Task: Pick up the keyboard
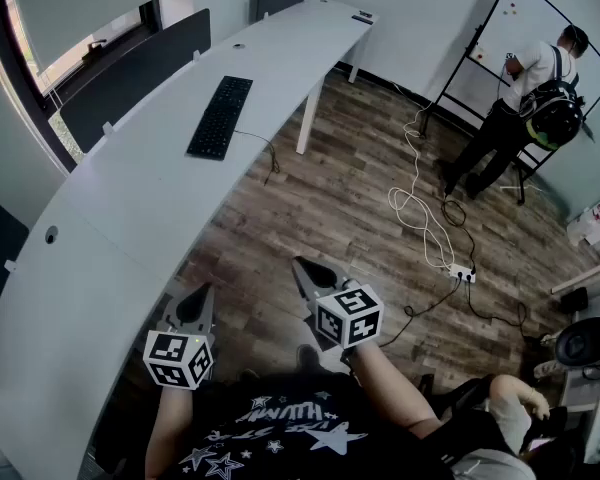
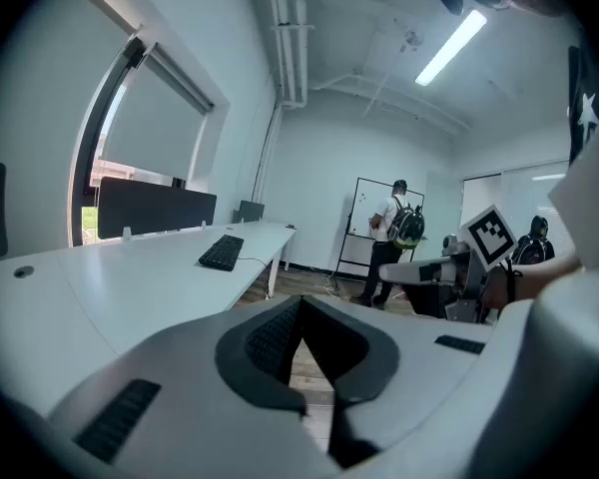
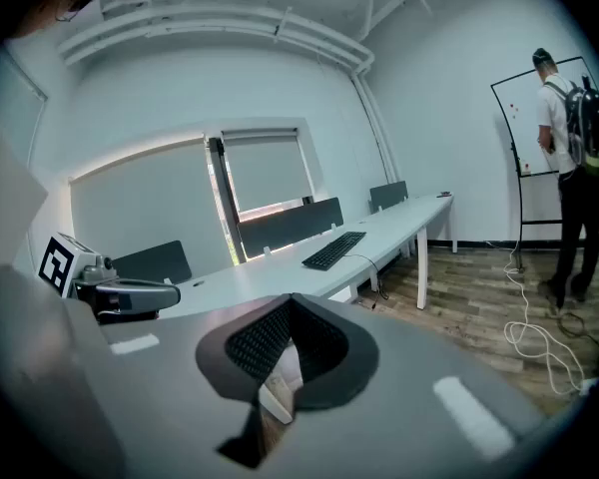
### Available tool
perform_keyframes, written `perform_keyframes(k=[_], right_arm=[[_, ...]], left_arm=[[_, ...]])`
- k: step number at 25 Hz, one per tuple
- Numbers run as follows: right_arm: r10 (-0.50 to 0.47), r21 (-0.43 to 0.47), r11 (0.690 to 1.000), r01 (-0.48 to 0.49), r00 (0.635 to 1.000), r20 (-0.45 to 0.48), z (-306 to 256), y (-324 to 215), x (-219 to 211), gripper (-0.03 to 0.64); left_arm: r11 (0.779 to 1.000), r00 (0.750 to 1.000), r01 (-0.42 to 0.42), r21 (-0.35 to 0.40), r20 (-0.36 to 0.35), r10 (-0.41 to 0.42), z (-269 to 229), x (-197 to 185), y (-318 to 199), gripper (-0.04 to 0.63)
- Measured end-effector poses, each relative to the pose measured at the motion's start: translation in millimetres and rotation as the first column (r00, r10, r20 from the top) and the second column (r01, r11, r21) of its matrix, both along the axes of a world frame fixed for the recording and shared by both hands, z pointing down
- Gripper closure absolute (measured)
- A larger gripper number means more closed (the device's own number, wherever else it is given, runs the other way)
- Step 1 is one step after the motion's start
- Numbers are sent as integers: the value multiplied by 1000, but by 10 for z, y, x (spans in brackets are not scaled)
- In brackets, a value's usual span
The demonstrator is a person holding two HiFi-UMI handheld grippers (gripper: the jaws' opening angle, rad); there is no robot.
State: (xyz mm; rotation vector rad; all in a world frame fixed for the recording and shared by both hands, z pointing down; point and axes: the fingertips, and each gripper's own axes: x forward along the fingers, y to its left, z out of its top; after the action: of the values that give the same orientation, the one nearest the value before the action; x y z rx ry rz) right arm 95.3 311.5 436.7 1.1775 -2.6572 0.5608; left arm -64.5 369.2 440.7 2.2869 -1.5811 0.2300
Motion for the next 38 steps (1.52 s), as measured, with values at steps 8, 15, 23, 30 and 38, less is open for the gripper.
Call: perform_keyframes(k=[8, 15, 23, 30, 38], right_arm=[[-4, -8, 1000, 4, 1000, -15, 27, 57, -119, 617], [-6, 4, 1000, 6, 999, -34, 11, 121, -384, 616], [2, 20, 1000, -2, 1000, 13, 17, 87, -474, 615], [-14, 10, 1000, 13, 998, 69, 150, -477, -483, 615], [-64, 33, 998, 61, 995, 79, 64, -1556, -261, 615]], left_arm=[[1000, 1000, -7, 7, -5, 7, 23, -102, 46, 586], [1000, 1000, -18, 13, -15, 18, 36, -318, 134, 586], [999, 999, -46, 9, -17, 46, 110, -352, 74, 586], [1000, 1000, 1, -13, -15, -1, 253, -350, -351, 586], [998, 998, 63, -19, -2, -63, 162, -128, -1301, 586]])
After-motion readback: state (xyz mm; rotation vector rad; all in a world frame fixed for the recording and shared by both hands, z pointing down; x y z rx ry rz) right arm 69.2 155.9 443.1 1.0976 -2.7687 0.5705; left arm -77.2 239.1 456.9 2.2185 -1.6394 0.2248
